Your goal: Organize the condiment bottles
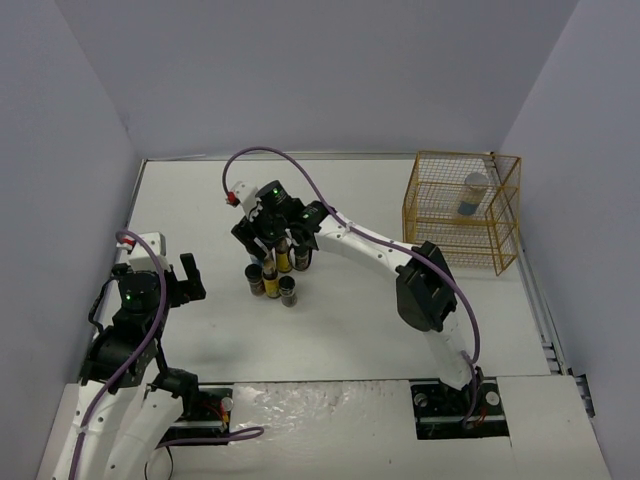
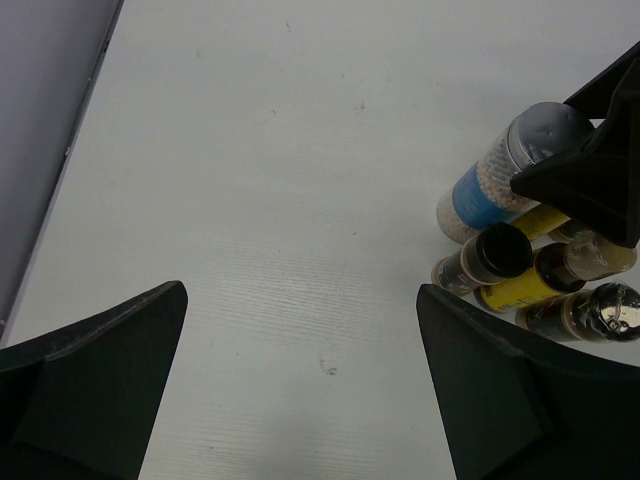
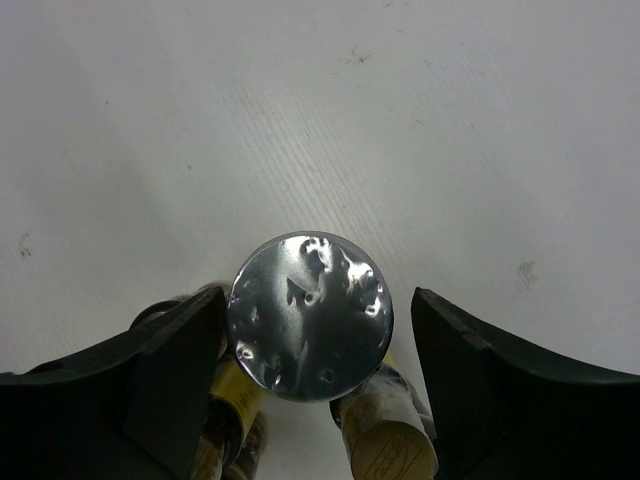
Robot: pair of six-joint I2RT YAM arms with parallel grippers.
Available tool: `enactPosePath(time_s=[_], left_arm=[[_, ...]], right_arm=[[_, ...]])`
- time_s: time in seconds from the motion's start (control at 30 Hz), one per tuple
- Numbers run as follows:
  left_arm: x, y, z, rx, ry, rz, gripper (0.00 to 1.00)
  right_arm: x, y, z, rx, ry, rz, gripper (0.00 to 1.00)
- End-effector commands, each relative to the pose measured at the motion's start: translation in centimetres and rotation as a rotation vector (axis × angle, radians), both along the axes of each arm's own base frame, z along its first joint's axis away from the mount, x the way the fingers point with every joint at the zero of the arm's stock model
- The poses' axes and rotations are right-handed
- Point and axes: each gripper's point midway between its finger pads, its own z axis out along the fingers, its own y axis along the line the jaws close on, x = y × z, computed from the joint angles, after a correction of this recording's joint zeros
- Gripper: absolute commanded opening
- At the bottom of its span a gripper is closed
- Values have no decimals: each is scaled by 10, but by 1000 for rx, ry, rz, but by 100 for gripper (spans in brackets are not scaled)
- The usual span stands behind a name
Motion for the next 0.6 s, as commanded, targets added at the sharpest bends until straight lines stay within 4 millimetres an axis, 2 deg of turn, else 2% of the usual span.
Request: enactPosePath(time_s=[0.0, 0.27, 0.37, 0.43, 0.57], left_arm=[[11, -4, 20, -15, -74, -9, 97], [11, -4, 21, -16, -78, -9, 97], [11, -4, 22, -16, -81, -9, 97], [10, -3, 22, -16, -83, -6, 97], [10, -3, 23, -15, -88, -5, 97]], right_arm=[[3, 17, 33, 68, -56, 37, 57], [10, 27, 68, 122, -112, 40, 18], [15, 27, 91, 154, -152, 21, 9], [21, 25, 118, 186, -200, -4, 3], [35, 10, 172, 252, -286, -61, 0]])
